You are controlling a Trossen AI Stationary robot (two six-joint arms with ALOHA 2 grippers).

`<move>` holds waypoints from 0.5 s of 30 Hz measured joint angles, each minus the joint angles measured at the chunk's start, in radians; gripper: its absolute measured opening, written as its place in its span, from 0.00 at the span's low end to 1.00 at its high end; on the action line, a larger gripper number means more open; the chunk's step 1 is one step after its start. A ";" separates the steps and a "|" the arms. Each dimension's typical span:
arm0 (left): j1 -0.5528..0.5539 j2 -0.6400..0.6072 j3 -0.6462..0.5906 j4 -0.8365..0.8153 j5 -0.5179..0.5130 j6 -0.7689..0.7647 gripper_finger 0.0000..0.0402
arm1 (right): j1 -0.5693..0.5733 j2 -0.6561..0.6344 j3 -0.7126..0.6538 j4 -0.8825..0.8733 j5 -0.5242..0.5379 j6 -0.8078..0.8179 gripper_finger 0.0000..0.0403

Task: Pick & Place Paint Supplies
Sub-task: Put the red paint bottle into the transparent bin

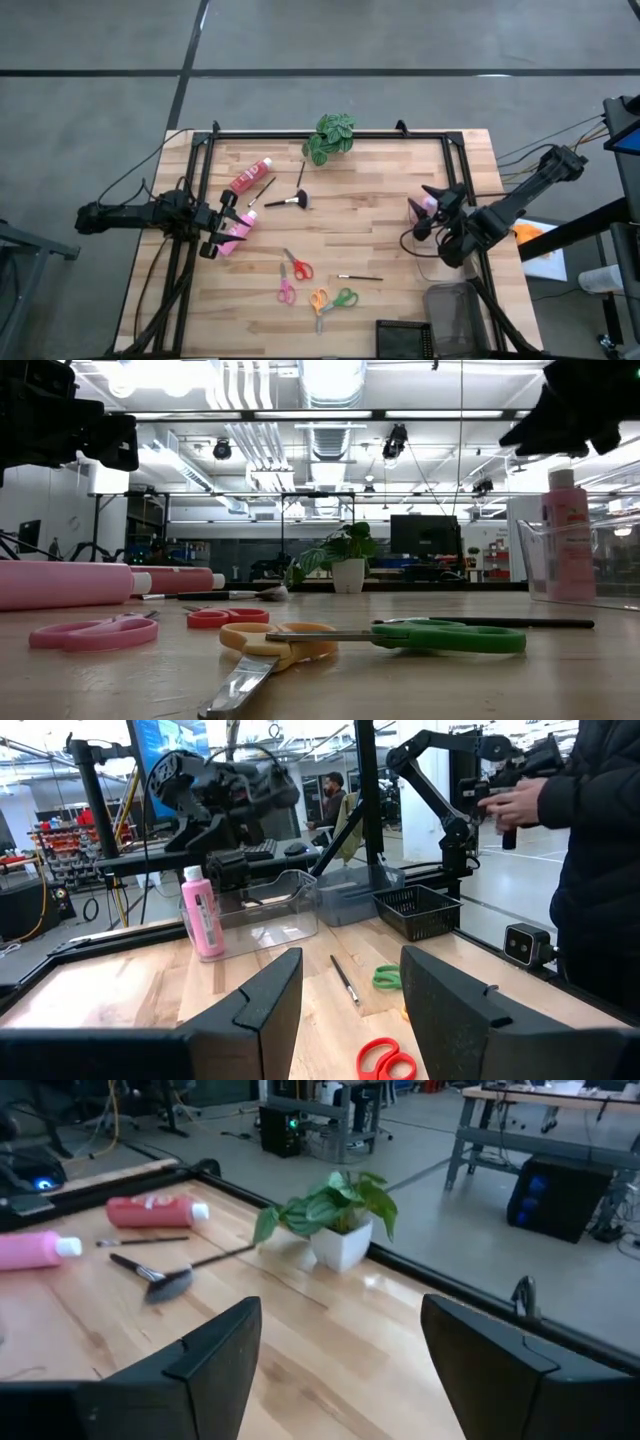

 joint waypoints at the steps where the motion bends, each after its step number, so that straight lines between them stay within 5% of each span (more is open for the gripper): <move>1: 0.000 0.000 0.000 0.000 0.000 0.000 0.42 | 0.000 -0.006 0.016 -0.003 0.000 -0.023 0.68; 10: 0.000 0.000 0.000 0.000 0.000 0.000 0.42 | -0.006 -0.036 0.230 -0.004 -0.007 -0.261 0.68; 15: 0.000 0.000 0.000 0.000 0.000 0.000 0.42 | -0.063 -0.032 0.380 -0.003 -0.119 -0.448 0.68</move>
